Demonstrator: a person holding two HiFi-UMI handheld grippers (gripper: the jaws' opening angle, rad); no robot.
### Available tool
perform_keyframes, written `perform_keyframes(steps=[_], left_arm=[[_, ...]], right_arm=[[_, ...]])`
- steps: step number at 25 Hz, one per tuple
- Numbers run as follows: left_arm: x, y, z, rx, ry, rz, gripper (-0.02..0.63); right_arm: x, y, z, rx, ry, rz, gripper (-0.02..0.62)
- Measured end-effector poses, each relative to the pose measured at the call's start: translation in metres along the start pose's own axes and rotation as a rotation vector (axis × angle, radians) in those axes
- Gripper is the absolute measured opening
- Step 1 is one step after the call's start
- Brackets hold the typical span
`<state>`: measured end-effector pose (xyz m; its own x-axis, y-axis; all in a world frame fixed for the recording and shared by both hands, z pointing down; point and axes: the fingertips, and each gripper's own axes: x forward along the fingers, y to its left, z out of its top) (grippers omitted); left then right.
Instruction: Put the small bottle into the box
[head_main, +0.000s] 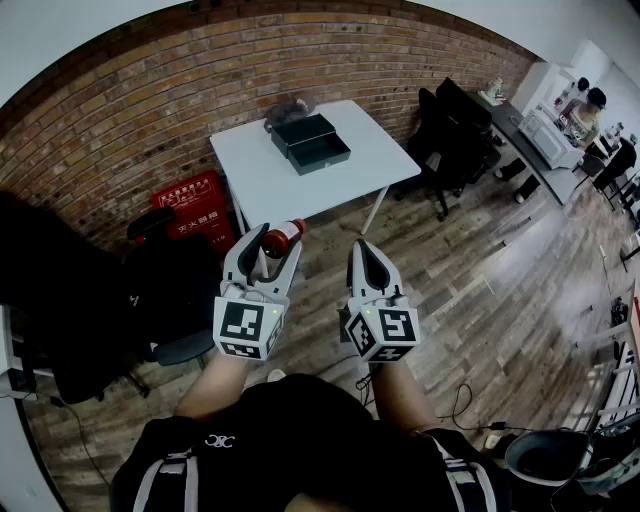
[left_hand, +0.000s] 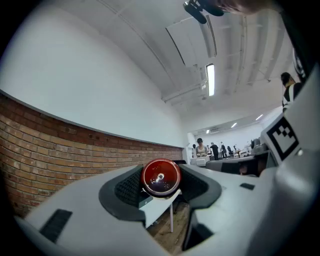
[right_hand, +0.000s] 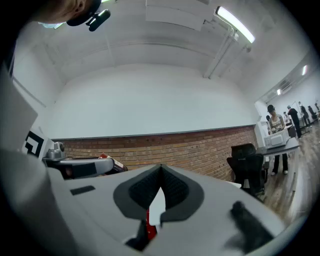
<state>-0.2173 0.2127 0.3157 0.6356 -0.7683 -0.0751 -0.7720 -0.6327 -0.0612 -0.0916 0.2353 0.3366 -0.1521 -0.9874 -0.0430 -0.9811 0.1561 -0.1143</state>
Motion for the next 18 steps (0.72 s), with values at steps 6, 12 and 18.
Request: perform_keyframes(steps=[6, 12, 18], left_arm=[[-0.006, -0.004, -0.001, -0.011, 0.012, 0.0, 0.224], [-0.007, -0.009, -0.007, -0.022, 0.026, -0.007, 0.224], [-0.003, -0.001, -0.009, -0.032, 0.03, -0.016, 0.224]], right_arm=[[-0.009, 0.004, 0.001, 0.008, -0.006, 0.002, 0.028], [-0.014, 0.0, -0.004, 0.017, 0.003, -0.007, 0.028], [-0.005, 0.004, -0.008, 0.014, 0.011, -0.005, 0.028]])
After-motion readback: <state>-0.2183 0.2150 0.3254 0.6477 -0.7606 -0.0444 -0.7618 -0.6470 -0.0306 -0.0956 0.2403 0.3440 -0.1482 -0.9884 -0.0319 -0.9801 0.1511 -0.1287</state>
